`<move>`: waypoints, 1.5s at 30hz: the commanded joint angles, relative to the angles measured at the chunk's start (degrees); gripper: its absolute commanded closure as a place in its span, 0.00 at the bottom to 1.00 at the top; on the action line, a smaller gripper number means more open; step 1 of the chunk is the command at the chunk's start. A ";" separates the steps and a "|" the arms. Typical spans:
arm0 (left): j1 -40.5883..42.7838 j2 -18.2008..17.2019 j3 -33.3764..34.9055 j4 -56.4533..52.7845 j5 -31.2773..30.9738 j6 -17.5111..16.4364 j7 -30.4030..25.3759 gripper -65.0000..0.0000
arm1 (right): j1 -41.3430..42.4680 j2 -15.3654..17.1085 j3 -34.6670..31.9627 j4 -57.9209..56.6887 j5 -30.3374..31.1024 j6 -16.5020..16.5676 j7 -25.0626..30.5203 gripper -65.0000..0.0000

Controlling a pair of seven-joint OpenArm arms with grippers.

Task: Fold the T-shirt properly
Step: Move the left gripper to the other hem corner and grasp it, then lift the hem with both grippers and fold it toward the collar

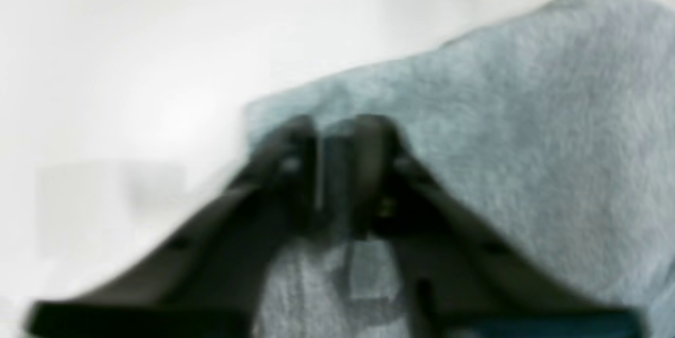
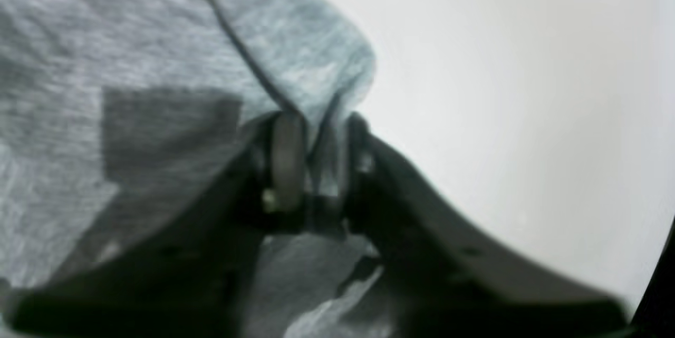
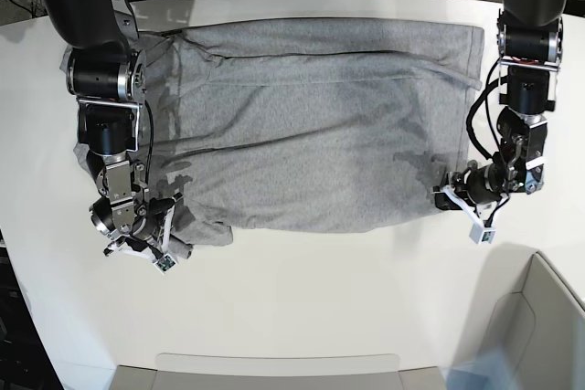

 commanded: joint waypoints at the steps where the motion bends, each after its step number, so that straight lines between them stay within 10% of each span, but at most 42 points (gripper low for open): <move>1: -1.26 -0.15 -0.10 0.14 0.13 -0.35 0.76 0.95 | 1.57 0.41 0.15 0.87 0.11 -0.43 -0.17 0.96; 17: 0.58 -0.24 -10.83 0.84 -0.30 -0.61 3.84 1.00 | -2.21 0.76 0.15 12.03 7.59 -0.34 -0.44 1.00; 29: 11.40 0.02 -21.99 25.81 0.05 -0.08 12.54 1.00 | -4.93 0.32 5.69 18.28 7.59 2.48 -0.61 1.00; 45: 19.05 -0.24 -23.75 33.46 -0.04 -0.17 13.60 1.00 | -16.10 0.50 5.69 42.28 17.08 7.31 -16.00 1.00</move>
